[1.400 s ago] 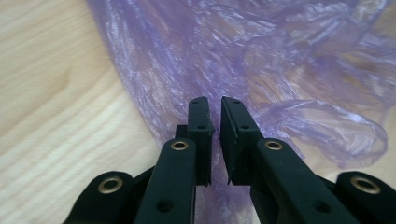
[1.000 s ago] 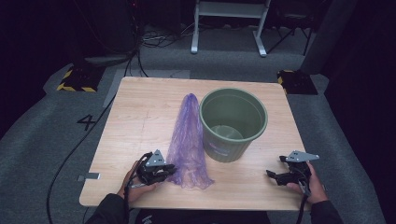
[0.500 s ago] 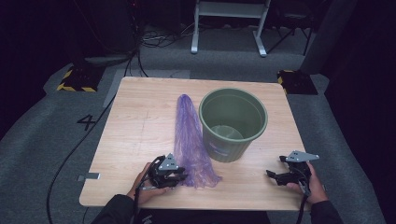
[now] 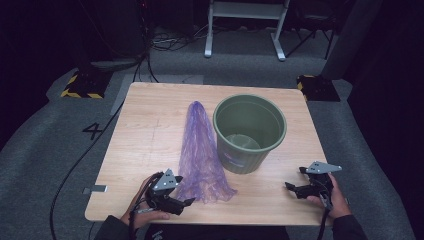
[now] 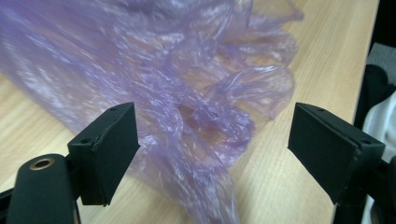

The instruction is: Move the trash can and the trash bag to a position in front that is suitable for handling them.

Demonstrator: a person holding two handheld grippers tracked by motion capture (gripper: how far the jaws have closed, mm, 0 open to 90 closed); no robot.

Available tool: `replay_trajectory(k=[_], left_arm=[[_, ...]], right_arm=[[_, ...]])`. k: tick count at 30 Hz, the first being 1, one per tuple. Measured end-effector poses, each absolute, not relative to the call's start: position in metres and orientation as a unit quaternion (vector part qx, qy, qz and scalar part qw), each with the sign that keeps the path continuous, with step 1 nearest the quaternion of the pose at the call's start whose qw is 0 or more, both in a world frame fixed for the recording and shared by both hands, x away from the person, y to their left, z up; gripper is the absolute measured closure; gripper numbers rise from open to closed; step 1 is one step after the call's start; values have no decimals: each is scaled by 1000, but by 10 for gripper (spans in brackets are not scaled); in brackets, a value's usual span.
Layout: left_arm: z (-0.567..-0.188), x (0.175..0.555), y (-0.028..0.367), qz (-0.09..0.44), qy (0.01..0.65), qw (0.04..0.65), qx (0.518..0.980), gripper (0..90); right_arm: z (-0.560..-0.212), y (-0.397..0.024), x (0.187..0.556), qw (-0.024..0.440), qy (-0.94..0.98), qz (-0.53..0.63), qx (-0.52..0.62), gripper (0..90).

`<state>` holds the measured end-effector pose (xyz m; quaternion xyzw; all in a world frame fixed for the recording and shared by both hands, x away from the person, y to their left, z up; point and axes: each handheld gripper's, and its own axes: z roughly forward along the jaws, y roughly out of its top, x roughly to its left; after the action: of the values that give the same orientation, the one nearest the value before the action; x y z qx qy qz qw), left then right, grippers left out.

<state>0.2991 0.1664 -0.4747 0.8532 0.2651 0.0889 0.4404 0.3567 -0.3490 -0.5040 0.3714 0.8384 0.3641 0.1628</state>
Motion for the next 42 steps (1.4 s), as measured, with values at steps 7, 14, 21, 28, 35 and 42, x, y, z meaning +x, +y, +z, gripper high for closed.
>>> replay_trajectory(k=[7, 14, 21, 28, 35, 42], left_arm=[[-471, 308, 197, 89, 270, 448, 848, 341], [-490, 329, 182, 66, 248, 410, 875, 542], [-498, 340, 144, 46, 222, 404, 886, 580], [-499, 344, 98, 53, 205, 406, 889, 547], [-501, 346, 68, 46, 192, 409, 891, 539], [-498, 347, 56, 46, 181, 408, 894, 359]], right_arm=[[-504, -349, 357, 163, 838, 364, 372, 96], [-504, -349, 357, 163, 838, 364, 372, 96], [-504, -349, 357, 164, 838, 364, 373, 96], [-504, -349, 356, 164, 837, 363, 374, 96], [-504, -349, 356, 165, 837, 363, 375, 96], [-503, -341, 356, 172, 832, 369, 377, 170]])
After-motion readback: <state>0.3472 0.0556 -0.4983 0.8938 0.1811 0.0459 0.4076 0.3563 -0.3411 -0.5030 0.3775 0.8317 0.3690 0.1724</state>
